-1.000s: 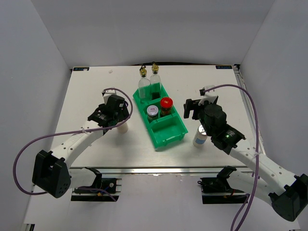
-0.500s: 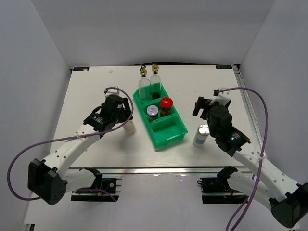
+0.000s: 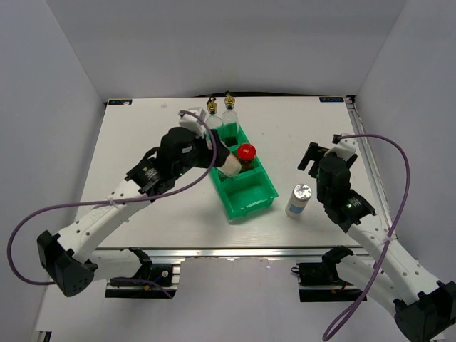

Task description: Organize the condiment bottles

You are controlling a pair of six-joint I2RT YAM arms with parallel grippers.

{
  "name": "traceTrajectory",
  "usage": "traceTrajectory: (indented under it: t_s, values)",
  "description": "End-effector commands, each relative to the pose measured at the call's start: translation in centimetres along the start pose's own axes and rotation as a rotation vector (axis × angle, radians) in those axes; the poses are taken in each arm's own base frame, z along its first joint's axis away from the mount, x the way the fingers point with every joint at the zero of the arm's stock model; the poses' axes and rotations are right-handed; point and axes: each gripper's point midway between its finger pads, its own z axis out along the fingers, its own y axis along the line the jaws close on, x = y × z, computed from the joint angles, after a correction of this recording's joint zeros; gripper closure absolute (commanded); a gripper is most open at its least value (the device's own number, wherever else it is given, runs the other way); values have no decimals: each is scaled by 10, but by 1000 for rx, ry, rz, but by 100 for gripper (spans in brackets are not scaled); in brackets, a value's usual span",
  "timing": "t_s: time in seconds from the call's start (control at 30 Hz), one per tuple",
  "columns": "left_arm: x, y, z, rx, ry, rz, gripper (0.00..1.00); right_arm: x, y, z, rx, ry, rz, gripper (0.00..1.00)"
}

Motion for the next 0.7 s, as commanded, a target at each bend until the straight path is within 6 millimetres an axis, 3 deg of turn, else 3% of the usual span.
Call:
traceTrajectory:
  t_s: [0.0,0.2,0.67]
  values:
    - [-10,-62,-1,176,-20,81,100,-5,-6,1,20,-18,36,11]
    - [23,-99,18,219,70,177,100,-2,-7,5,10,-4,25,11]
    - [65,-104,63,190,175,246,100,3,-1,8,-35,10,16,11]
